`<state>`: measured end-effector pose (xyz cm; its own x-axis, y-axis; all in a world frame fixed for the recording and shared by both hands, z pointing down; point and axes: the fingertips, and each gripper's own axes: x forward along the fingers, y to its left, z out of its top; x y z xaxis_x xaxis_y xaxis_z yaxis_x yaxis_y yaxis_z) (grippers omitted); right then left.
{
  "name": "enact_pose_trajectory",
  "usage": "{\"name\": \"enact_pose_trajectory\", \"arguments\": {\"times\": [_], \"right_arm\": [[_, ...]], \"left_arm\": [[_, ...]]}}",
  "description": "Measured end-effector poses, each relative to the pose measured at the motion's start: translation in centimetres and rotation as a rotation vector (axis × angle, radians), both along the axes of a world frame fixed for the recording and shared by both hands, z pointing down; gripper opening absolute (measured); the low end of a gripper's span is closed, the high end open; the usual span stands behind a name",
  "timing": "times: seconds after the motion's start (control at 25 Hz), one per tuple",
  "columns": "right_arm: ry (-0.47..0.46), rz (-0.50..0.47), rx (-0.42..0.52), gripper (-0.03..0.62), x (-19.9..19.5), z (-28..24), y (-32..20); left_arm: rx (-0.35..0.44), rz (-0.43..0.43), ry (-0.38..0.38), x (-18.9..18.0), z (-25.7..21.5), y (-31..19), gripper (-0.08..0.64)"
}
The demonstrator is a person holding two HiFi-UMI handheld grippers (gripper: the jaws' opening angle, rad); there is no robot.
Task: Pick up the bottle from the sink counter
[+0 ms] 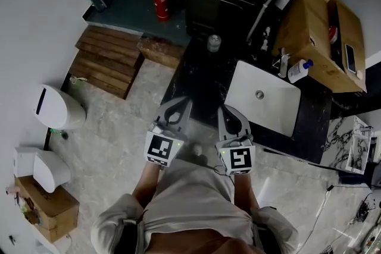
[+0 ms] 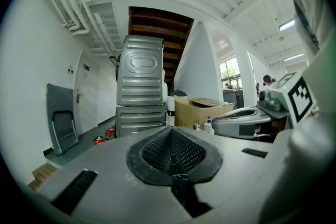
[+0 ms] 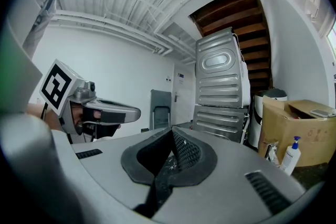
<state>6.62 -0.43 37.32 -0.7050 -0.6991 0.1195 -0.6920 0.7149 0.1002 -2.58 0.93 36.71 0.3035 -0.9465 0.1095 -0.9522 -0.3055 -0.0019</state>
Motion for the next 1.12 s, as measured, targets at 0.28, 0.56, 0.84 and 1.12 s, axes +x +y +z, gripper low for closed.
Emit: {"name": "enact_pose_trajectory", "arguments": {"times": [0.28,0.56,0.84,1.12], "right_arm": [[-0.007,0.009,-0.012,-0.008,-0.1,0.7,-1.8],[0.004,0.023,-0.022,-0.008,-1.3,1.3,-4.1],[0.016,0.050,-0.043,-0.008,-2.5,2.3,-7.4],[0.033,0.075,-0.070,-0.008,-4.1,3.4,-10.3]], "left_arm": [[0.000,0.012,-0.021,0.0,0.5,-2.2,0.002],[-0.004,0.033,-0.007,-1.3,1.6,-5.1,0.002],[-0.022,0.081,0.000,-2.2,2.5,-8.7,0.002],[-0.050,0.130,-0.006,-3.4,3.8,-11.8,0.002]]}}
